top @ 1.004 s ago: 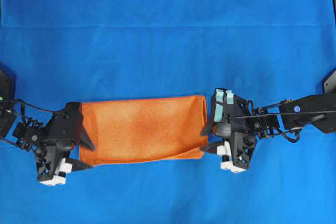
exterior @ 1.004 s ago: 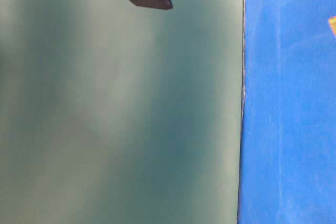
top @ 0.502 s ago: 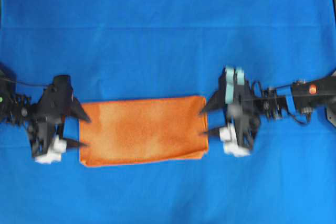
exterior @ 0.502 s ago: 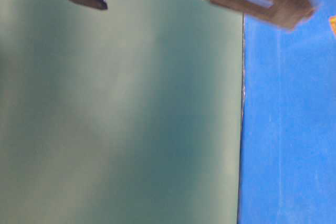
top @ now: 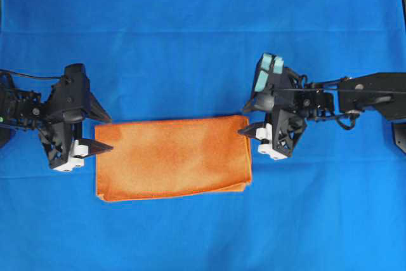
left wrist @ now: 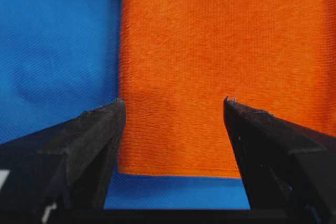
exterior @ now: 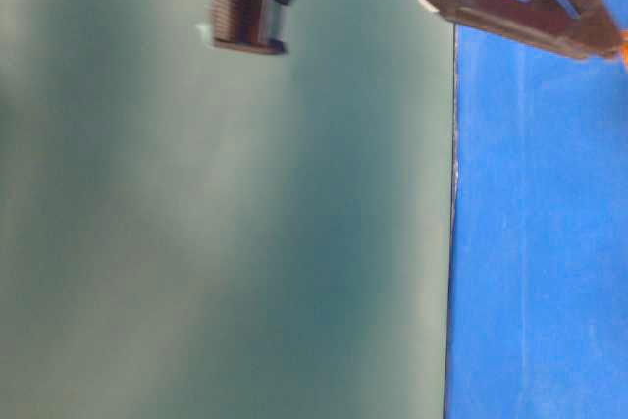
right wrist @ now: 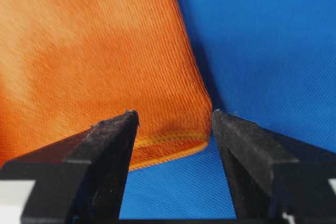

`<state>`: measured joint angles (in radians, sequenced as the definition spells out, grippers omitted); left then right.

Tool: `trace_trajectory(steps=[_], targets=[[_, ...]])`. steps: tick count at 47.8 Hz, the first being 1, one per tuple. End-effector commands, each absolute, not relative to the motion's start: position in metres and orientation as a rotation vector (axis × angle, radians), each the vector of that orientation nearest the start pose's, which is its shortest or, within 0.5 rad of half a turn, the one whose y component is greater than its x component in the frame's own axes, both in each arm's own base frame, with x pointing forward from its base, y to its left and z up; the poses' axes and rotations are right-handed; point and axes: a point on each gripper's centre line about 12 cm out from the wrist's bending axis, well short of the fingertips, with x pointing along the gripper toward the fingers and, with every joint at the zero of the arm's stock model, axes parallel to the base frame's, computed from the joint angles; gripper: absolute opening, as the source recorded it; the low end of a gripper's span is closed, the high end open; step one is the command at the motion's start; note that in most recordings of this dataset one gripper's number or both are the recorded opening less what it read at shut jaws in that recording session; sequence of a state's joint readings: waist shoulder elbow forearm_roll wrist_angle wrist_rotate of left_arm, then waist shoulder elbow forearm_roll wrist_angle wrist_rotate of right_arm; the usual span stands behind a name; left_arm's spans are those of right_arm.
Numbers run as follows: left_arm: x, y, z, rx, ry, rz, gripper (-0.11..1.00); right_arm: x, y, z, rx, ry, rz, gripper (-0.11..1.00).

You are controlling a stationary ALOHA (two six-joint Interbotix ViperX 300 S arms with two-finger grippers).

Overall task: Fold the orange towel.
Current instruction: 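Grasp the folded towel's left and right ends with both grippers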

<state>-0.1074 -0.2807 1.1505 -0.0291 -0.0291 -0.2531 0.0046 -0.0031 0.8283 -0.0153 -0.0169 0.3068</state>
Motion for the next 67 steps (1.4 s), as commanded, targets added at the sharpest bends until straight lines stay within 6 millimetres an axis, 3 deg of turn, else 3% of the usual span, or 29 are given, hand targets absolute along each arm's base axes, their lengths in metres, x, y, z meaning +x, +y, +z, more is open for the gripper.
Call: trace_trajectory(steps=[1, 7, 14, 27, 32, 39, 45, 58, 67], targets=[[0.246, -0.024, 0.106, -0.220, 0.852, 0.028, 0.67, 0.351, 0.001, 0.120, 0.285, 0.789, -0.117, 0.62], [0.243, -0.023, 0.090, -0.218, 0.893, 0.037, 0.66, 0.351, 0.001, 0.107, 0.295, 0.825, -0.128, 0.62], [0.244, -0.023, 0.088, -0.217, 0.894, 0.038, 0.61, 0.350, 0.001, 0.104, 0.298, 0.826, -0.129, 0.61], [0.242, -0.023, 0.087, -0.219, 0.890, 0.038, 0.39, 0.353, -0.002, 0.107, 0.297, 0.790, -0.130, 0.58], [0.240, -0.023, 0.087, -0.218, 0.897, 0.039, 0.32, 0.353, -0.003, 0.107, 0.287, 0.786, -0.127, 0.43], [0.240, -0.023, 0.087, -0.215, 0.899, 0.038, 0.15, 0.351, -0.004, 0.105, 0.283, 0.797, -0.128, 0.03], [0.241, -0.021, 0.087, -0.217, 0.897, 0.043, 0.02, 0.350, -0.004, 0.105, 0.284, 0.796, -0.128, 0.03], [0.244, -0.022, 0.094, -0.217, 0.891, 0.040, 0.02, 0.351, -0.004, 0.107, 0.298, 0.791, -0.134, 0.03], [0.246, -0.023, 0.118, -0.224, 0.891, 0.040, 0.02, 0.348, -0.004, 0.129, 0.303, 0.777, -0.135, 0.03]])
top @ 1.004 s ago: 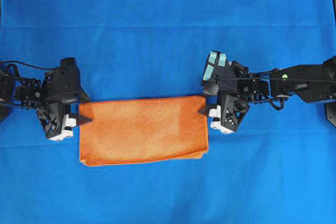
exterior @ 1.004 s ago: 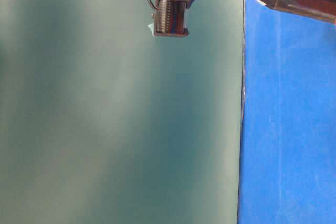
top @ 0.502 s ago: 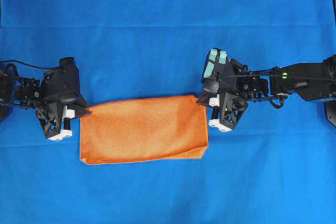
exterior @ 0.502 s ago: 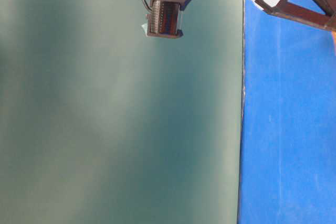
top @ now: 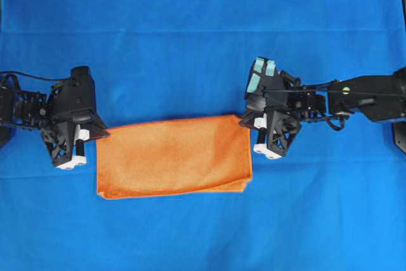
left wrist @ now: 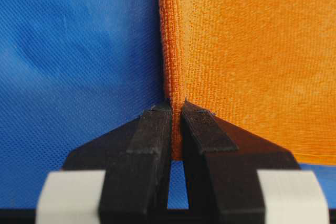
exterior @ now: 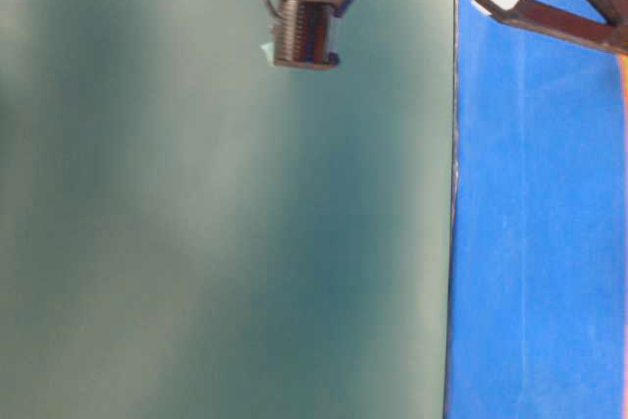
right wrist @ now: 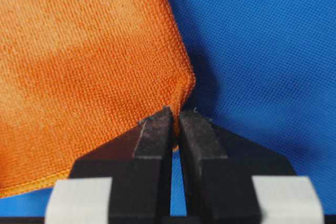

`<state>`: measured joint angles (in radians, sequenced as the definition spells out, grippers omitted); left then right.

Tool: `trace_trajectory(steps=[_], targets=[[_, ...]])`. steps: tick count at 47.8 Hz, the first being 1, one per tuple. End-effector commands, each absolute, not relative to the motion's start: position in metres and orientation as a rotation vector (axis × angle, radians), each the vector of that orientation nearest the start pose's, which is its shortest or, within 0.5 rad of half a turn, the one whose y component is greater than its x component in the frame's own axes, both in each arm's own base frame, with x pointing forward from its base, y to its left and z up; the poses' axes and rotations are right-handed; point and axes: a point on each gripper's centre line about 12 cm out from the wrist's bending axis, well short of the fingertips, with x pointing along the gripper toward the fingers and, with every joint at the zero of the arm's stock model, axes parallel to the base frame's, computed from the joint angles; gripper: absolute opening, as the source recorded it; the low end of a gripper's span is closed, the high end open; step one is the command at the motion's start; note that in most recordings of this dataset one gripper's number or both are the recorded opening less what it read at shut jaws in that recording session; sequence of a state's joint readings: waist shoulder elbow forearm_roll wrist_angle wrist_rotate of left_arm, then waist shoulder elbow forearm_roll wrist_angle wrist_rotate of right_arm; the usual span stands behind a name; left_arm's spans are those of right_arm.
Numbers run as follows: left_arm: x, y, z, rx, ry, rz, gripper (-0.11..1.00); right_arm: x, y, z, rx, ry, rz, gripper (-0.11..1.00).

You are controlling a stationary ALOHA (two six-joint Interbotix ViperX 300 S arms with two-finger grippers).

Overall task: Fold the orange towel.
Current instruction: 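Grasp the folded towel's left and right ends with both grippers, then lift the towel and swing it vertical, right gripper moving to the far side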

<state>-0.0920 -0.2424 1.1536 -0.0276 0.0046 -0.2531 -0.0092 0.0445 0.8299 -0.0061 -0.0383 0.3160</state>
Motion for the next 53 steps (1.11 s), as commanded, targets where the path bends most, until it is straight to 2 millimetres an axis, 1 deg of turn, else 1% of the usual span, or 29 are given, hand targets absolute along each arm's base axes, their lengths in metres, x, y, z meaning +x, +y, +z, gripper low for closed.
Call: trace_trajectory(steps=[1, 10, 16, 23, 27, 31, 36, 41, 46, 53], targets=[[0.246, -0.023, 0.121, -0.224, 0.894, 0.040, 0.02, 0.347, -0.004, 0.132, 0.302, 0.777, -0.134, 0.03], [0.245, -0.023, 0.161, -0.228, 0.865, 0.031, 0.02, 0.342, -0.004, 0.170, 0.287, 0.749, -0.124, 0.03], [0.241, -0.023, 0.185, -0.232, 0.794, 0.018, 0.02, 0.338, -0.004, 0.191, 0.270, 0.726, -0.116, 0.03], [0.235, -0.022, 0.206, -0.239, 0.713, 0.007, 0.02, 0.335, 0.002, 0.216, 0.244, 0.695, -0.092, 0.03], [0.233, -0.022, 0.214, -0.238, 0.683, 0.001, 0.02, 0.334, 0.004, 0.225, 0.236, 0.677, -0.082, 0.03], [0.232, -0.022, 0.216, -0.236, 0.667, -0.002, 0.02, 0.333, 0.005, 0.228, 0.230, 0.667, -0.079, 0.03], [0.234, -0.022, 0.217, -0.234, 0.661, -0.003, 0.02, 0.334, 0.004, 0.228, 0.215, 0.665, -0.078, 0.03], [0.238, -0.022, 0.218, -0.228, 0.637, -0.010, 0.02, 0.334, -0.001, 0.228, 0.206, 0.663, -0.090, 0.03], [0.247, -0.023, 0.221, -0.226, 0.589, -0.018, 0.02, 0.333, -0.014, 0.228, 0.212, 0.664, -0.127, 0.03], [0.265, -0.028, 0.224, -0.196, 0.545, -0.041, 0.02, 0.330, -0.048, 0.227, 0.207, 0.657, -0.217, 0.03]])
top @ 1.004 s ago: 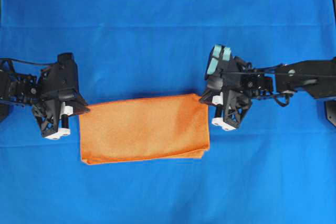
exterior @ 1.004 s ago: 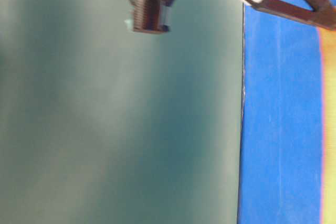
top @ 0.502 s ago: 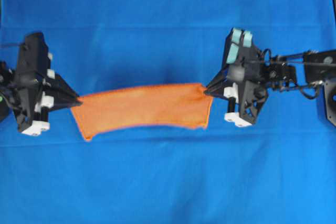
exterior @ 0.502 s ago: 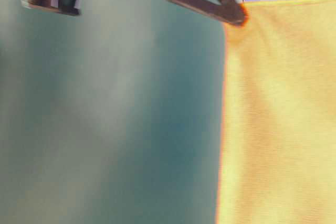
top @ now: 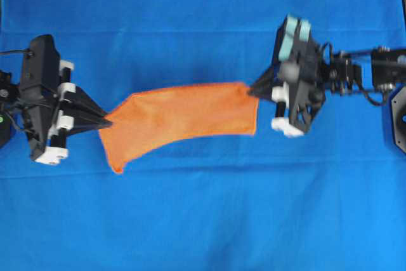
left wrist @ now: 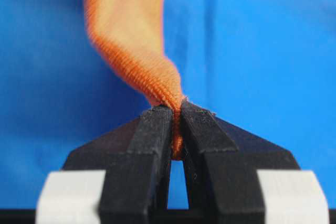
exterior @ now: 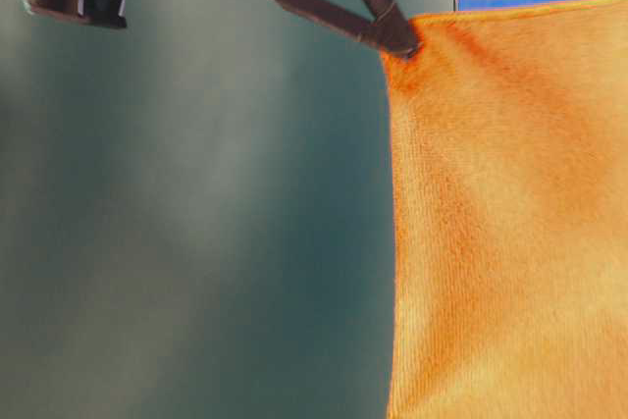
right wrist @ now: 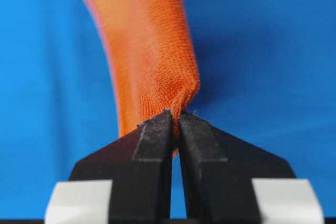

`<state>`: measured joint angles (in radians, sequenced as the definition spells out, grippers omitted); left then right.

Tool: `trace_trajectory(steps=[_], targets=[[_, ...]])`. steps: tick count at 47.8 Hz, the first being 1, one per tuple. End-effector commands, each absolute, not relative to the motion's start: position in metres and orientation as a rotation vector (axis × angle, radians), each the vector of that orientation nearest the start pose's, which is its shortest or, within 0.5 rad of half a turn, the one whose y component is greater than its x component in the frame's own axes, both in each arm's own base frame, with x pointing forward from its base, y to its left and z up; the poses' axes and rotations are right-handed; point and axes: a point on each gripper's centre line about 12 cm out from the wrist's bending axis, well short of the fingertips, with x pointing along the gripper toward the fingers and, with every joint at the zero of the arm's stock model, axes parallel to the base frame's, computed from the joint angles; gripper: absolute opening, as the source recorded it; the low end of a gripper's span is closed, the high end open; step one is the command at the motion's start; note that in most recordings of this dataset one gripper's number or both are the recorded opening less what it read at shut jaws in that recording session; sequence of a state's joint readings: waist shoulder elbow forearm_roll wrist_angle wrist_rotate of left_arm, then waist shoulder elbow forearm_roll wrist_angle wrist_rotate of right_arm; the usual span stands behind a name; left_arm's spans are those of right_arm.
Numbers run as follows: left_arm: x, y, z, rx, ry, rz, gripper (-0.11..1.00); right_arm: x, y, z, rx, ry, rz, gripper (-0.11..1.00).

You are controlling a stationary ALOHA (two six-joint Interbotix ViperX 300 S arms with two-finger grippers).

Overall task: Fold the orange towel.
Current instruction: 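Lift the towel and swing it vertical, right gripper moving to the far side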

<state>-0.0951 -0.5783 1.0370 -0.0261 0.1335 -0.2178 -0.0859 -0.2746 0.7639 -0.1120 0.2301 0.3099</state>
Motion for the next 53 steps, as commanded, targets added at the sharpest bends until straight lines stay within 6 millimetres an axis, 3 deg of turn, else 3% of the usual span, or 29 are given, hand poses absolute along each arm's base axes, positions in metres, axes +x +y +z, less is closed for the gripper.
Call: trace_trajectory(steps=[1, 12, 27, 40, 53], targets=[[0.268, -0.028, 0.223, -0.188, 0.547, -0.044, 0.02, 0.329, -0.053, 0.228, 0.206, 0.656, -0.230, 0.03], [0.310, -0.044, 0.226, -0.075, 0.508, -0.111, 0.02, 0.325, -0.111, 0.227, 0.182, 0.655, -0.379, 0.03], [0.372, -0.071, 0.234, 0.076, 0.460, -0.193, 0.02, 0.339, -0.164, 0.234, 0.108, 0.647, -0.478, 0.03], [0.411, -0.082, 0.242, 0.157, 0.421, -0.217, 0.02, 0.362, -0.192, 0.245, 0.063, 0.624, -0.509, 0.03], [0.432, -0.086, 0.240, 0.199, 0.414, -0.226, 0.02, 0.366, -0.196, 0.246, 0.049, 0.621, -0.510, 0.03]])
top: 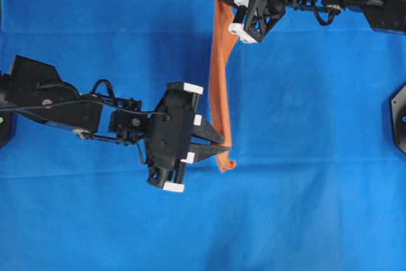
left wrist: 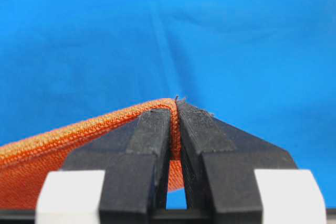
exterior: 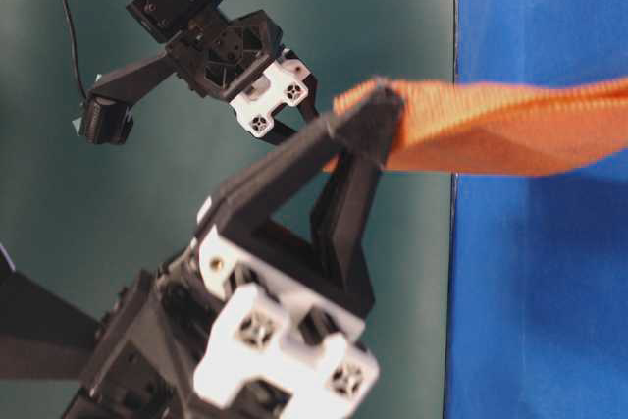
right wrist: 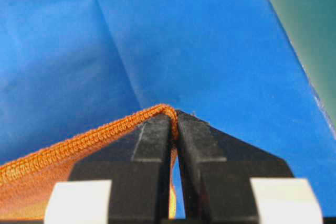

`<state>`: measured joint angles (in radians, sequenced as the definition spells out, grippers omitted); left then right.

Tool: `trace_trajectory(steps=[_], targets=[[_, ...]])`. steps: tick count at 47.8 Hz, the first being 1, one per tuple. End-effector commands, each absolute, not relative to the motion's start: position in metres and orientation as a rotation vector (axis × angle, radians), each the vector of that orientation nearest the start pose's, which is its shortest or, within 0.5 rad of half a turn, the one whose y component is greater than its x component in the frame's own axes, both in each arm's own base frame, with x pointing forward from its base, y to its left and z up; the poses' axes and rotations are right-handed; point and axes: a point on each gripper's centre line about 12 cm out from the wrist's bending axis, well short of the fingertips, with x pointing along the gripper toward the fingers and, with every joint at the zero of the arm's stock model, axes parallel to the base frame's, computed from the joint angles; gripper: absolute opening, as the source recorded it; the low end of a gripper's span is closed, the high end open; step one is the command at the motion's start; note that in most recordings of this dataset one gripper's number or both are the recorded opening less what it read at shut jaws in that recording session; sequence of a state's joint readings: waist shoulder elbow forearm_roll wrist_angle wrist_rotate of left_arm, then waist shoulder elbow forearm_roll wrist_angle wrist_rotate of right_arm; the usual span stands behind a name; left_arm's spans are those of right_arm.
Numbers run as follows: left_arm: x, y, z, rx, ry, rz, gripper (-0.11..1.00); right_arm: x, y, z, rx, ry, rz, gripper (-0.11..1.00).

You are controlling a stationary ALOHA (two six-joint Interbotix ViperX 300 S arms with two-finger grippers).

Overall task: Fold the orange towel.
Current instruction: 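Lift the towel and swing it vertical, right gripper moving to the far side, then lay the towel strip down lengthwise and open both grippers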

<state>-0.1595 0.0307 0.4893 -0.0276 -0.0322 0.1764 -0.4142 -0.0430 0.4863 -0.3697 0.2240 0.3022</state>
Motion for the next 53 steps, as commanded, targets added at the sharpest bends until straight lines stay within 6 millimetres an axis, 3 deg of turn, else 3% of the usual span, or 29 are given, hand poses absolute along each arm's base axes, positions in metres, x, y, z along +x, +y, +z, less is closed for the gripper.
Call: trace_trajectory(steps=[1, 8, 14, 29, 42, 53], targets=[[0.433, -0.086, 0.240, 0.201, 0.412, -0.227, 0.02, 0.365, -0.195, 0.246, 0.051, 0.622, -0.510, 0.03], [0.444, -0.089, 0.243, 0.215, 0.376, -0.228, 0.02, 0.353, -0.197, 0.244, 0.054, 0.630, -0.525, 0.03], [0.465, -0.092, 0.241, 0.240, 0.335, -0.228, 0.02, 0.334, -0.198, 0.240, 0.065, 0.642, -0.549, 0.03], [0.516, -0.102, 0.225, 0.239, 0.325, -0.227, 0.02, 0.293, -0.178, 0.240, 0.073, 0.639, -0.558, 0.03], [0.507, -0.107, 0.215, 0.197, 0.353, -0.233, 0.02, 0.287, -0.175, 0.226, 0.094, 0.674, -0.558, 0.03], [0.478, -0.114, 0.198, 0.161, 0.393, -0.252, 0.02, 0.312, -0.183, 0.210, 0.085, 0.704, -0.530, 0.03]])
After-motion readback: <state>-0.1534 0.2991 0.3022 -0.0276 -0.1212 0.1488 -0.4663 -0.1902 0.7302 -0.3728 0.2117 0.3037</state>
